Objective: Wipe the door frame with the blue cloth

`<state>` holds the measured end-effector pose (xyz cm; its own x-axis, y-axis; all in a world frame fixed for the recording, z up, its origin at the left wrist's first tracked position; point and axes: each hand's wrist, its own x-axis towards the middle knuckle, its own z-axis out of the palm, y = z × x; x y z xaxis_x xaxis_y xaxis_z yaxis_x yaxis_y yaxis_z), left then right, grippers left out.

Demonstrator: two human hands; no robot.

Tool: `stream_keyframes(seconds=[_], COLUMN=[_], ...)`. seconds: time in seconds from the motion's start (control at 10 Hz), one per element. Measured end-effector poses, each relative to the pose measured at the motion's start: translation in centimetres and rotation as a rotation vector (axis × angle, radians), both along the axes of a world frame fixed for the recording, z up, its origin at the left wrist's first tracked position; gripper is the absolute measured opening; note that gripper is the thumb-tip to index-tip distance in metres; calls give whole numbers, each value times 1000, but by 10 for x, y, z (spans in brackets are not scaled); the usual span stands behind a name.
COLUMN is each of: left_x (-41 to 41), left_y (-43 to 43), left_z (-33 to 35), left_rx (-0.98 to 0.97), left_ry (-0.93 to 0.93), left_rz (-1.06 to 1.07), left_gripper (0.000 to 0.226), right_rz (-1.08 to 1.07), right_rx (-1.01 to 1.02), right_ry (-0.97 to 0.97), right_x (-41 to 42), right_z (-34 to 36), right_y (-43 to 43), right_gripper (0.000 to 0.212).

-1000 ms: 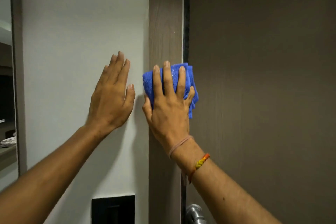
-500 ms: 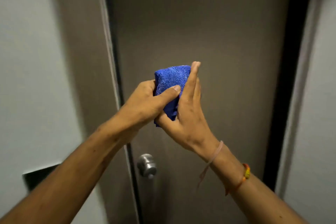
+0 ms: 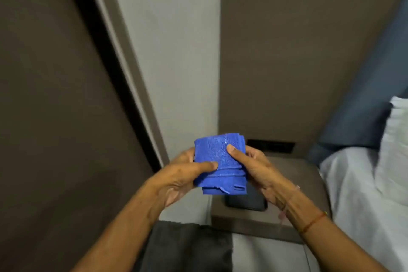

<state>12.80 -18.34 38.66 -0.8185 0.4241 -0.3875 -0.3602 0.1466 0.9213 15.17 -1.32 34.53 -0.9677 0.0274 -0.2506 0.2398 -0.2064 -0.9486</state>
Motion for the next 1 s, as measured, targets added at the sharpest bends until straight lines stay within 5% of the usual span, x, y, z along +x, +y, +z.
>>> stream_keyframes(seconds=[0.1,0.3,0.4,0.7,1.0], left_x=[-37,-113,-138,-180,-175], left_y=[66,160,190,229,219], left_z=[-73,-242,-328,-510,-535], left_rx=[-59,-227,-287,-525,-865], left_ry=[-187,-281,-290,-92,278], left_rz=[-43,-40,-33,1,-262], left_gripper=[30,28,9,10,34], right_rz=[-142,-187,-293,-220,70], right_rx=[63,199,297,570,1016], right_ry=[-143,-388,-495,-511,-462], right_x=[-17,-67,-93,-149,-142], right_z=[-68,-223,-303,-473,-496], right_y=[62,142,164,189,172], right_gripper=[31,55,64,51,70])
